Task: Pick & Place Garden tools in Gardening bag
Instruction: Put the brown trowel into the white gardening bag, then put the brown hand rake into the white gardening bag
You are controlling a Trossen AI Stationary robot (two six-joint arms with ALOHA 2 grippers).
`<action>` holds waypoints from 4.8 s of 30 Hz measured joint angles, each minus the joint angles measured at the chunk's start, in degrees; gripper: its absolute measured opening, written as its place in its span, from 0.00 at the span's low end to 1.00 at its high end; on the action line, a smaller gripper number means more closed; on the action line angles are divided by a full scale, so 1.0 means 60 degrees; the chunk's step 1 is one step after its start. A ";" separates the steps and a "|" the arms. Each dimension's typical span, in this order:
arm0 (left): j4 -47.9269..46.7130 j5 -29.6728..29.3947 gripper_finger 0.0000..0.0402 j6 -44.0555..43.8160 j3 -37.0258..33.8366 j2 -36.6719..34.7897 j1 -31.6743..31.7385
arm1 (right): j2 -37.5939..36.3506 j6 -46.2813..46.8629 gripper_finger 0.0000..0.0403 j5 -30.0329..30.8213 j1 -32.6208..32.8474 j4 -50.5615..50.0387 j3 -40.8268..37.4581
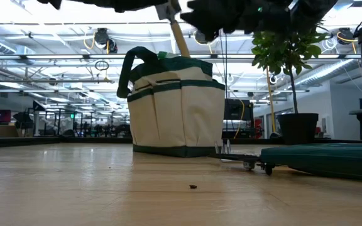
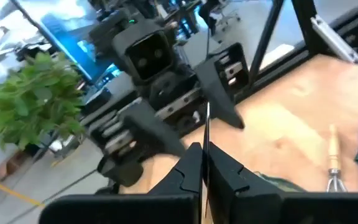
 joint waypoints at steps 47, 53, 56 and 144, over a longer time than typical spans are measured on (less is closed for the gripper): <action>-0.1867 0.0349 0.05 -0.2502 0.0076 0.2376 0.0748 | -0.0300 0.0151 0.50 -0.0038 0.0026 -0.1199 0.0002; -0.1904 -0.0144 0.05 -0.2623 0.0072 0.2380 0.0748 | -0.0300 0.0151 0.50 -0.0040 0.0074 -0.1276 0.0002; -0.1933 -0.0407 0.08 -0.2618 0.0058 0.2387 0.0752 | -0.0300 0.0151 0.50 -0.0039 0.0188 -0.1265 0.0002; -0.2206 -0.2184 0.58 -0.2330 0.0073 -0.0021 -0.0178 | 0.2627 0.5957 0.50 0.5268 0.5093 -0.4597 -0.1014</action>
